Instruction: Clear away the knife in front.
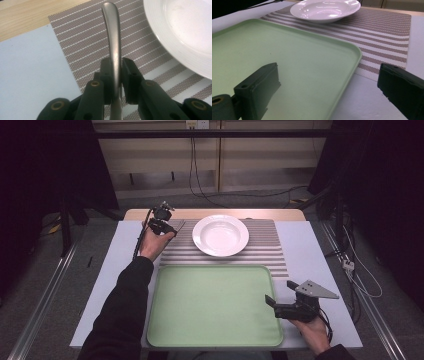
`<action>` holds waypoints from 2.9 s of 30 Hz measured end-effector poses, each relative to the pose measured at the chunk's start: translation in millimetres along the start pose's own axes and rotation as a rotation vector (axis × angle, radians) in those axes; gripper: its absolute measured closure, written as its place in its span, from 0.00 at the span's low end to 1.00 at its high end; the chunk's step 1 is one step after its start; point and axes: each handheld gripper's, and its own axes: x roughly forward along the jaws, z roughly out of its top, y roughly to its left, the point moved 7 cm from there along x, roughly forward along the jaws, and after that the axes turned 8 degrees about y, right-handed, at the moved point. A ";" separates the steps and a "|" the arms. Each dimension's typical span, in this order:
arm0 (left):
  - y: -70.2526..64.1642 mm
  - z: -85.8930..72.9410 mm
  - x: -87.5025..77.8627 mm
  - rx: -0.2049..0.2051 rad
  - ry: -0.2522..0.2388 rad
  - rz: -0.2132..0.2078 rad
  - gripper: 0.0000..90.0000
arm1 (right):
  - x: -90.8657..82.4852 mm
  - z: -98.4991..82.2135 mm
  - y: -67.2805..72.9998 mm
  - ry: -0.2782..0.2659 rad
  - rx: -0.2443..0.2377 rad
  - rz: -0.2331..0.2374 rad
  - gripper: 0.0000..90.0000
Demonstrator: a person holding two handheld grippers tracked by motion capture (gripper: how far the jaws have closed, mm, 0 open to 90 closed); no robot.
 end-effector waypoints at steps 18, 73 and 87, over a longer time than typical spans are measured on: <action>-30.9 -16.3 -32.9 0.091 -0.040 -0.031 0.89 | -0.4 0.2 1.0 0.000 -0.007 -0.003 0.04; -116.9 -111.9 -50.3 0.167 -0.003 -0.087 0.89 | 1.9 1.4 3.1 0.007 -0.018 -0.001 0.04; -135.4 -139.5 -42.3 0.160 0.041 -0.114 0.89 | 2.5 2.9 5.7 0.001 -0.032 0.006 0.04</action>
